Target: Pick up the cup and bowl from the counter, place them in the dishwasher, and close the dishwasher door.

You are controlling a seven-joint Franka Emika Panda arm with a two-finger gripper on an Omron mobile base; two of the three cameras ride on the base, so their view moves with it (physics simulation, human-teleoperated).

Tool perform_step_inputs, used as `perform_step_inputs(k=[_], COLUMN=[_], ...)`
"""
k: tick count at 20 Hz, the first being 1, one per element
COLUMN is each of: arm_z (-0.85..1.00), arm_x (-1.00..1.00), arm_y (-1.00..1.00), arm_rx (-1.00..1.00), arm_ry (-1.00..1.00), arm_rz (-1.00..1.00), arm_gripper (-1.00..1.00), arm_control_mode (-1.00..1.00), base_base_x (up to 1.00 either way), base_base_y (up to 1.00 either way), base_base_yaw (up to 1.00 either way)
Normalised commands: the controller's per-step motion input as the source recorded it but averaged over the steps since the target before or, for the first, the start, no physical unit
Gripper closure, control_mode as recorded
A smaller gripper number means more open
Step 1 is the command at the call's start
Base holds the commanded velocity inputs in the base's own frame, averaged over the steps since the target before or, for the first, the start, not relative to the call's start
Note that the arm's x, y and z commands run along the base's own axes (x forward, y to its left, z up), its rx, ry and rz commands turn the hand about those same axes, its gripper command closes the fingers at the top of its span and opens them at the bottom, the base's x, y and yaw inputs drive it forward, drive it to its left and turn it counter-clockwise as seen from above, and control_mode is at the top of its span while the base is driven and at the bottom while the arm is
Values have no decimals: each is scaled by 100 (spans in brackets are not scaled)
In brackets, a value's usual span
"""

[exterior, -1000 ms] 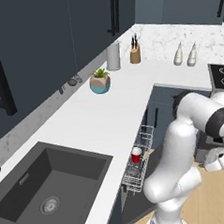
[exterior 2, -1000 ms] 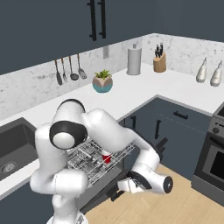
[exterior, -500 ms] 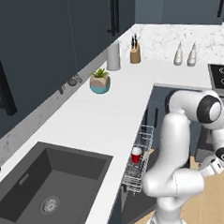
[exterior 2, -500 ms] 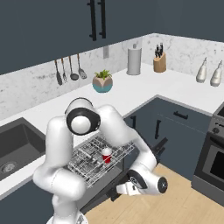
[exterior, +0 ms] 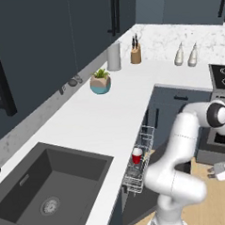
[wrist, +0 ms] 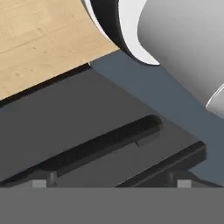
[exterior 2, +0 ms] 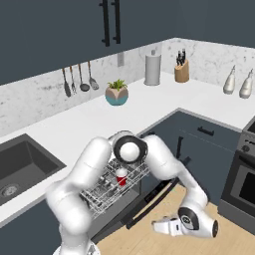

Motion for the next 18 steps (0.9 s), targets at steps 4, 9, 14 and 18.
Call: perform_step_inputs(k=[4,9,14,18], arm_z=[-49,-38,-19,-11], arm_x=[0,0,15,62], arm_y=[5,43,62,49], arm_rx=[35,25,9,6], arm_ry=[-1,-12,-22,-13], arm_rz=[8,0,-8,-10], arm_gripper=[-100,-100,-100,-100], arm_control_mode=[-100,-100,-100,-100], base_base_x=[0,0,0,0], base_base_y=[0,0,0,0], base_base_yaw=[0,0,0,0])
